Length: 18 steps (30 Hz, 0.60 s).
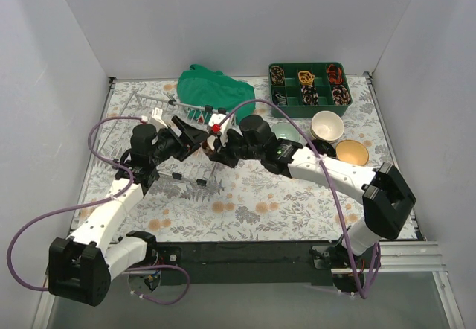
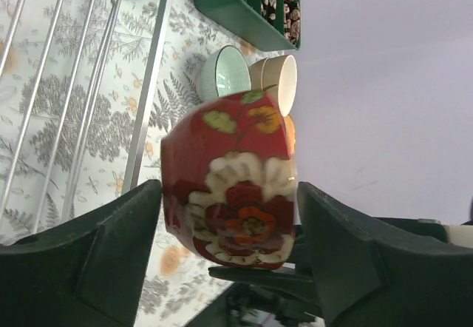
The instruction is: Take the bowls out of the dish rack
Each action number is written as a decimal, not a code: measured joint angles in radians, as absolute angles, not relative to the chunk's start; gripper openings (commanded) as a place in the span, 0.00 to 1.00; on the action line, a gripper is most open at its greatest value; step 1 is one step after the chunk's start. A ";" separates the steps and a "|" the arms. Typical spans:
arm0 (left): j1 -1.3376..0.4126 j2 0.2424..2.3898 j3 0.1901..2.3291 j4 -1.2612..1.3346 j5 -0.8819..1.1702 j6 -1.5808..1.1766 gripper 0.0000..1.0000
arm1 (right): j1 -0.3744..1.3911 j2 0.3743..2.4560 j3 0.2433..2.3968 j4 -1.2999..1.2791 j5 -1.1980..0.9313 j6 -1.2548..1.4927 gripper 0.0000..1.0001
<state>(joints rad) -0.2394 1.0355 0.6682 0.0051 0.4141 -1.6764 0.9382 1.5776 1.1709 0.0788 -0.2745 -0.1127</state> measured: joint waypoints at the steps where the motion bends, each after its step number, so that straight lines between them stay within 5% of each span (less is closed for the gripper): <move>1: -0.240 1.030 0.675 -0.006 0.407 -1.645 0.92 | 0.942 1.569 1.171 0.057 -0.260 -0.114 0.01; 2: -0.242 1.021 0.694 -0.028 0.394 -1.610 0.98 | 0.944 1.558 1.171 0.016 -0.241 -0.117 0.01; 18: -0.318 0.834 0.749 -0.194 -0.088 -1.090 0.98 | 0.790 1.474 1.171 -0.371 0.236 -0.217 0.01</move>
<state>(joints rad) -0.3183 0.8341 0.7490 -0.1944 -0.0875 -1.0897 0.7898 1.4738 1.1706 -0.3706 0.2359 -0.2173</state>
